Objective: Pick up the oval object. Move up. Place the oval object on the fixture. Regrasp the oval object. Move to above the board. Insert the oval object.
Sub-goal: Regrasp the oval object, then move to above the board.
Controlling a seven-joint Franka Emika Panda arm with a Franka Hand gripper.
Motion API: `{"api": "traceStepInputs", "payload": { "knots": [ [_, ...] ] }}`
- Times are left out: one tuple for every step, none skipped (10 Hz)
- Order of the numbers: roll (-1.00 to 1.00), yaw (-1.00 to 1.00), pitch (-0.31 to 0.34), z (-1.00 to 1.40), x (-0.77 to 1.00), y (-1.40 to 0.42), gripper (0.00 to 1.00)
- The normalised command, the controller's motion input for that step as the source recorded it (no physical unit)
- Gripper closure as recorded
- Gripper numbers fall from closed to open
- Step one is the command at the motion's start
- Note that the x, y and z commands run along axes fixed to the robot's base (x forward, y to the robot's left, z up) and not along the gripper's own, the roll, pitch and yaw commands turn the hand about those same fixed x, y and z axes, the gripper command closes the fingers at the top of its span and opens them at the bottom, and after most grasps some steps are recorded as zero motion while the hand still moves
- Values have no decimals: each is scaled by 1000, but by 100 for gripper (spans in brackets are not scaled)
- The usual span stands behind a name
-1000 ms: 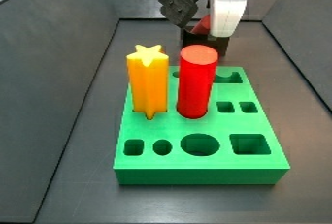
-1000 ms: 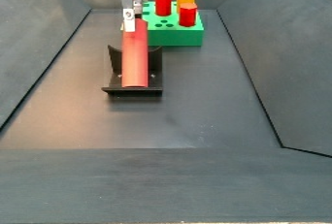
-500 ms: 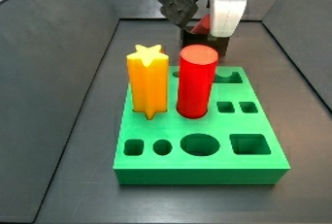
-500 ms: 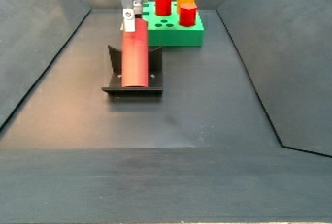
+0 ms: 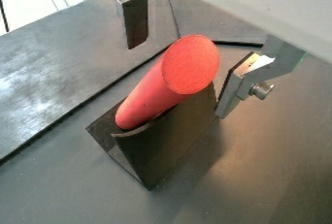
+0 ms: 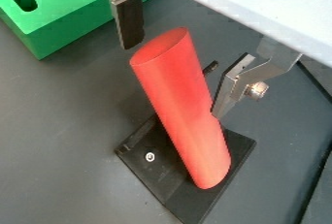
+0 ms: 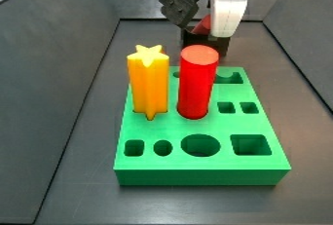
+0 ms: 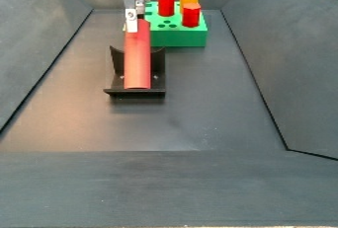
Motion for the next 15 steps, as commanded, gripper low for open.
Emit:
{"api": "traceStepInputs", "payload": {
  "knots": [
    [-42, 61, 210, 0, 83, -10, 0],
    [-42, 61, 210, 0, 83, -10, 0],
    [-42, 61, 210, 0, 83, -10, 0],
    [-42, 61, 210, 0, 83, -10, 0],
    [-42, 61, 210, 0, 83, -10, 0],
    [-42, 61, 210, 0, 83, -10, 0],
    [-42, 61, 210, 0, 83, -10, 0],
    [0, 0, 0, 167, 0, 500, 100],
    [-248, -77, 400, 1000, 127, -35, 100],
    [-242, -58, 418, 1000, 121, -34, 100],
    [-220, -22, 418, 1000, 121, -32, 100],
    [-145, 44, 361, 1000, 126, -31, 100],
    [-101, 78, 302, 1000, 124, -32, 100],
    [-68, 100, 222, 1000, 118, -31, 100],
    [-66, 102, 192, 1000, 116, -30, 100]
  ]
}}
